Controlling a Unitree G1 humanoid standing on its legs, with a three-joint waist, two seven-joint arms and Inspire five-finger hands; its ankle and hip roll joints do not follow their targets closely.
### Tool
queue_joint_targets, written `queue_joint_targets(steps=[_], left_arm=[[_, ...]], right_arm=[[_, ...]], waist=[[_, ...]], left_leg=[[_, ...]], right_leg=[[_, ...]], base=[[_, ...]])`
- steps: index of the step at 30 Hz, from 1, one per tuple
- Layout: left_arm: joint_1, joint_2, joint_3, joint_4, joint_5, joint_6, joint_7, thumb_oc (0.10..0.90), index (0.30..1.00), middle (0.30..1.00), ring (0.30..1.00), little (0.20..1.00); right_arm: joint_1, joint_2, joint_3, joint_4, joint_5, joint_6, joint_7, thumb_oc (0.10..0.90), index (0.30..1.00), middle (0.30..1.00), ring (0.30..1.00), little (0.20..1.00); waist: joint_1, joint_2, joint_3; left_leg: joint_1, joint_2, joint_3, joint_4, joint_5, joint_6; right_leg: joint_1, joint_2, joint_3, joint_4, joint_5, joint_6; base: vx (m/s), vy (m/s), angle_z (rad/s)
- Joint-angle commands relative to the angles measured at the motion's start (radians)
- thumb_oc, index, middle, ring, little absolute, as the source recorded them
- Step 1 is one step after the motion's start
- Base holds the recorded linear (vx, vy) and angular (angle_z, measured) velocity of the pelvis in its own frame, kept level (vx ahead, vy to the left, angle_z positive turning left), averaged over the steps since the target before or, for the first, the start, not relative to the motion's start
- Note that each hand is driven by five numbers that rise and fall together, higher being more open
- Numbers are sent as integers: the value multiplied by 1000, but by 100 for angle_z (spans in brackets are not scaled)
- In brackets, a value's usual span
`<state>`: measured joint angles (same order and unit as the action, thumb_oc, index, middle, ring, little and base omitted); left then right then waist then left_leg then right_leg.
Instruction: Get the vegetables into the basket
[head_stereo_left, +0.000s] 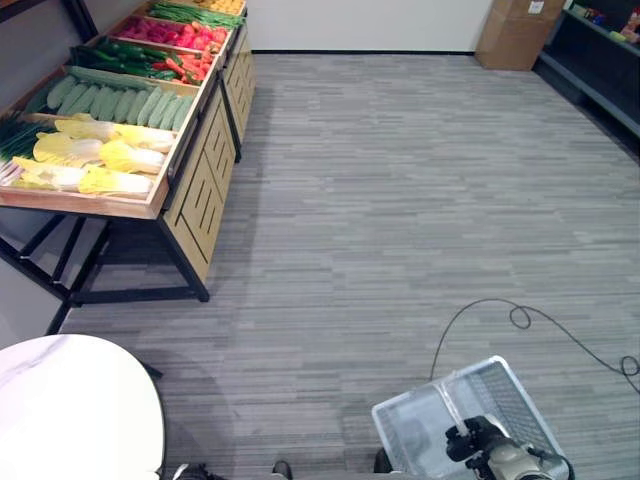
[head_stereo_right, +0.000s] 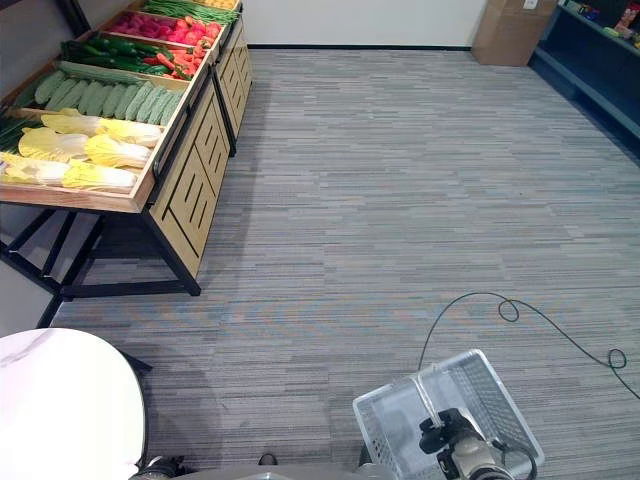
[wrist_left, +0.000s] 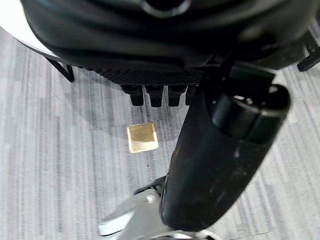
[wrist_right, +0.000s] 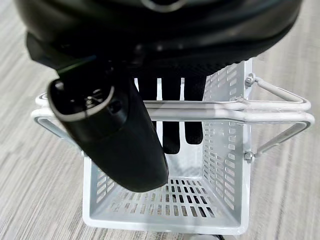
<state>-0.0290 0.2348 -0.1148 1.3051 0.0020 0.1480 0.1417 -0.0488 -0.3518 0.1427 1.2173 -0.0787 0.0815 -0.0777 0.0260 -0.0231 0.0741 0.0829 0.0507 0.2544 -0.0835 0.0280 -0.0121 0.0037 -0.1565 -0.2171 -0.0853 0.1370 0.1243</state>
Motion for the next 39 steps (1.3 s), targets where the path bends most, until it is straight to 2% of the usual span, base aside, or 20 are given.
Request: queue_joint_targets(steps=[1, 13, 18, 23, 27, 30, 32, 35, 36, 37, 39], left_arm=[[-53, 17, 13, 68, 29, -5, 4, 900, 1000, 1000, 1000, 1000], [-62, 4, -6, 47, 12, -9, 21, 900, 1000, 1000, 1000, 1000], [-61, 3, -3, 54, 12, -9, 20, 900, 1000, 1000, 1000, 1000], [-63, 4, -2, 57, 7, -9, 17, 900, 1000, 1000, 1000, 1000], [-71, 8, -1, 46, -6, -15, 18, 900, 1000, 1000, 1000, 1000], [-77, 11, -1, 38, -11, -15, 18, 900, 1000, 1000, 1000, 1000], [-80, 14, -2, 41, -7, -14, 14, 900, 1000, 1000, 1000, 1000], [-79, 21, 5, 47, -6, -13, 14, 900, 1000, 1000, 1000, 1000], [-81, 20, 8, 54, -4, -13, 17, 900, 1000, 1000, 1000, 1000], [-81, 20, 8, 54, -4, -13, 17, 900, 1000, 1000, 1000, 1000], [-85, 19, 10, 56, -1, -13, 17, 900, 1000, 1000, 1000, 1000]], right_arm=[[-17, 20, 12, 27, 63, -6, -18, 400, 300, 300, 300, 300], [-17, 51, 24, 22, 81, -16, -37, 400, 300, 300, 300, 300], [-15, 55, 21, 37, 82, -18, -35, 400, 300, 300, 300, 300], [-18, 58, 19, 44, 88, -18, -30, 400, 300, 300, 300, 300], [-28, 53, 15, 34, 93, -20, -34, 400, 300, 300, 300, 300], [-33, 46, 17, 24, 91, -22, -33, 400, 300, 300, 300, 300], [-34, 45, 18, 22, 92, -24, -32, 400, 300, 300, 300, 300], [-30, 50, 24, 23, 84, -24, -30, 400, 300, 300, 300, 300], [-30, 49, 30, 22, 79, -26, -31, 400, 300, 300, 300, 300], [-30, 49, 30, 22, 79, -26, -31, 400, 300, 300, 300, 300], [-27, 51, 35, 21, 77, -26, -32, 400, 300, 300, 300, 300]], waist=[[-8, -43, 28], [-19, -42, 41], [-19, -43, 38], [-19, -51, 44], [-16, -52, 72], [-19, -42, 106], [-23, -32, 121], [-32, -35, 123], [-47, -43, 128], [-49, -40, 130], [-68, -46, 129]], left_leg=[[-21, 7, -29, 8, -14, -41], [-14, -10, -9, 34, -46, -22], [-14, -16, -8, 37, -51, -19], [-25, -28, -9, 50, -65, -8], [-41, -41, -10, 76, -88, 17], [-32, -50, -14, 77, -96, 37], [-9, -48, -22, 65, -99, 39], [37, -50, -28, 28, -99, 21], [63, -52, -45, 9, -103, 4], [66, -48, -47, 8, -104, 3], [94, -48, -63, -3, -114, -9]], right_leg=[[33, -64, 4, 69, -69, 78], [15, -74, 48, 94, -63, 86], [16, -82, 46, 94, -61, 92], [0, -96, 57, 114, -52, 99], [-65, -107, 87, 230, -35, 109], [-142, -113, 122, 383, 34, 113], [-189, -103, 128, 434, 47, 103], [-236, -88, 88, 338, 38, 91], [-252, -69, 57, 199, 54, 94], [-245, -66, 53, 193, 55, 94], [-279, -36, 52, 108, 87, 102]], base=[[0, 0, 0], [16, 32, -12], [20, 36, -2], [14, 53, 0], [-10, 80, -10], [17, 112, -18], [128, 62, -14], [257, -39, 16], [278, -93, 23], [272, -103, 11], [175, -53, 9]])
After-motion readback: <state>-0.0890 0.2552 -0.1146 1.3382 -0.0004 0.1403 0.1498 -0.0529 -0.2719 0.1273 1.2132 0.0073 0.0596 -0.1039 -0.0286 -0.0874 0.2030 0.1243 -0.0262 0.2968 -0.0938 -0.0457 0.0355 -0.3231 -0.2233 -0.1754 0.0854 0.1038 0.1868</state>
